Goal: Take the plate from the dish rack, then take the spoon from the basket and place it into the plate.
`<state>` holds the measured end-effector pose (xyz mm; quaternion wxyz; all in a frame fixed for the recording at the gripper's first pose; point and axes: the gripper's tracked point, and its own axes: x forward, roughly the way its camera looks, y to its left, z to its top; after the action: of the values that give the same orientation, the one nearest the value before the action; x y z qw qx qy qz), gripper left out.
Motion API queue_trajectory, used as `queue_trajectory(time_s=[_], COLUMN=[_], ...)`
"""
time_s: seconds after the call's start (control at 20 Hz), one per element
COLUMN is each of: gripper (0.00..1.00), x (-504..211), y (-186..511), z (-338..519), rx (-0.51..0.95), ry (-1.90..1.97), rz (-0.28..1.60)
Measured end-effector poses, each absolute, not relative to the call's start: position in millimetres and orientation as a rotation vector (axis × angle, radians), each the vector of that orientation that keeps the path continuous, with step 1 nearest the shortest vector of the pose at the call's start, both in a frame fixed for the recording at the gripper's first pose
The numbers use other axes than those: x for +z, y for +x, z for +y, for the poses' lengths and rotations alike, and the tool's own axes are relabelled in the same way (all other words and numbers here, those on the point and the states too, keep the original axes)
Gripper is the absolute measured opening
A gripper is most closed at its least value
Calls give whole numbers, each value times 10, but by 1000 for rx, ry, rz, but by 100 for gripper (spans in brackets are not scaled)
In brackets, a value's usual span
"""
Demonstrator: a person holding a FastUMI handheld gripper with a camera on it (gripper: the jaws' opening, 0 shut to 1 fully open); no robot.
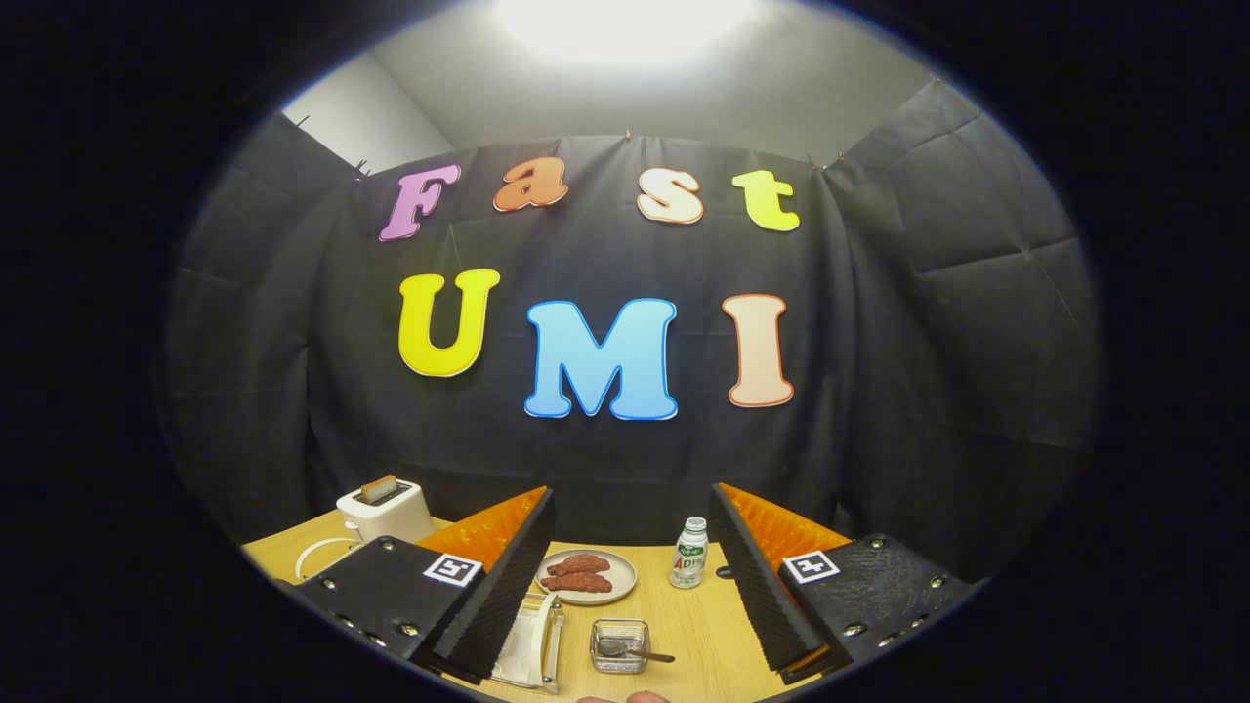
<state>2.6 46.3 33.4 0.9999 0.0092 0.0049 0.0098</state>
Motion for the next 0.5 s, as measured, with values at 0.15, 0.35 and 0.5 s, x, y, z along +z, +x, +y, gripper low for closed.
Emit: queue_trajectory(time_s=[0.15, 0.35, 0.5], gripper=[96, 96, 97], x=[316, 101, -28], y=[20, 28, 57], z=[552, 767, 974], rx=[23, 64, 112], ry=[21, 30, 32], rz=[16, 92, 177])
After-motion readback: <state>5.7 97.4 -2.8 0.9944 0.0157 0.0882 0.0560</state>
